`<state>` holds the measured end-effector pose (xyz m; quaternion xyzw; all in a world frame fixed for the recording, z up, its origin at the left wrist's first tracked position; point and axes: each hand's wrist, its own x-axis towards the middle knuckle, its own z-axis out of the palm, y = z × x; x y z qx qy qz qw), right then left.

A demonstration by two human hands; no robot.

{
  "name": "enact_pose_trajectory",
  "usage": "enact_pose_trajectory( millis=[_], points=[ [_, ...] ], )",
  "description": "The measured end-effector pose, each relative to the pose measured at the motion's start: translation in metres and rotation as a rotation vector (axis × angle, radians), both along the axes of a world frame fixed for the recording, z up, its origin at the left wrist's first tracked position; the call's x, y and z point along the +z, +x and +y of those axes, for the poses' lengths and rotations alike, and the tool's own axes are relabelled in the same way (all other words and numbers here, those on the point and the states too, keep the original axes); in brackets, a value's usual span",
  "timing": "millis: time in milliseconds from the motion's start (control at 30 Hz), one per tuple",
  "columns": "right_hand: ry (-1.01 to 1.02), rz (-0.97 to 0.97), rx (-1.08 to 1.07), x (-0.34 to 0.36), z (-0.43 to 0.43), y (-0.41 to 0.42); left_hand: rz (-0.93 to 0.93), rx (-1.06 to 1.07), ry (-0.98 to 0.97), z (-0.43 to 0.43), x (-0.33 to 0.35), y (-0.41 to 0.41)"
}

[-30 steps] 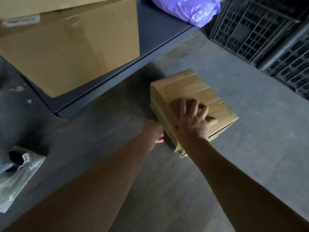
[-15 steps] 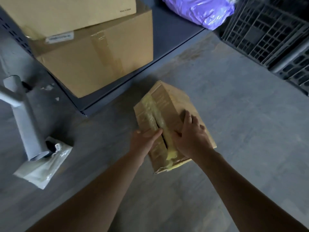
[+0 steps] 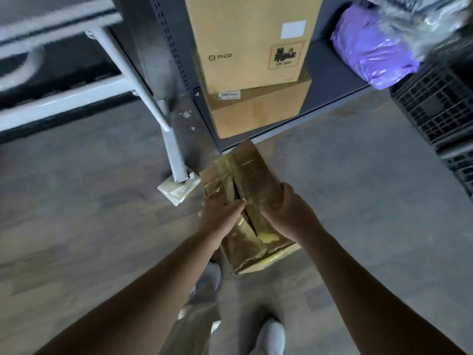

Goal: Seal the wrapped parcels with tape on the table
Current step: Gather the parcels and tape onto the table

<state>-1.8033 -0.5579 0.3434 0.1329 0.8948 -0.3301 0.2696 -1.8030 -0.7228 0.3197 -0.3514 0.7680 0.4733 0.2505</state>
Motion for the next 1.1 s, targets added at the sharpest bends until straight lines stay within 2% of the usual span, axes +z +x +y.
enact_pose_trajectory(
  millis=[100, 200, 300, 400, 500, 700, 767, 933, 1100],
  points=[
    [0.048, -0.029, 0.100, 0.077, -0.025, 0.003, 0.117, -0.013, -0.025, -0.017, 0.089, 0.021],
    [0.093, 0.067, 0.167, 0.153, -0.051, 0.011, 0.225, 0.007, -0.095, -0.033, 0.168, 0.041],
    [0.099, 0.169, 0.233, 0.228, -0.077, 0.022, 0.215, 0.042, -0.148, -0.052, 0.243, 0.056],
    [0.090, 0.256, 0.290, 0.291, -0.104, 0.029, 0.182, 0.094, -0.117, -0.074, 0.306, 0.067],
    [0.137, 0.338, 0.358, 0.338, -0.137, 0.030, 0.231, 0.125, -0.143, -0.105, 0.346, 0.069],
    [0.178, 0.402, 0.418, 0.418, -0.204, 0.024, 0.294, 0.038, -0.185, -0.180, 0.407, 0.062],
    [0.156, 0.418, 0.402, 0.442, -0.229, 0.023, 0.397, -0.011, -0.224, -0.206, 0.433, 0.059],
    [0.086, 0.420, 0.333, 0.488, -0.290, 0.009, 0.503, -0.030, -0.238, -0.276, 0.484, 0.043],
    [0.075, 0.539, 0.267, 0.524, -0.344, -0.009, 0.680, -0.056, -0.271, -0.334, 0.514, 0.025]
  ],
)
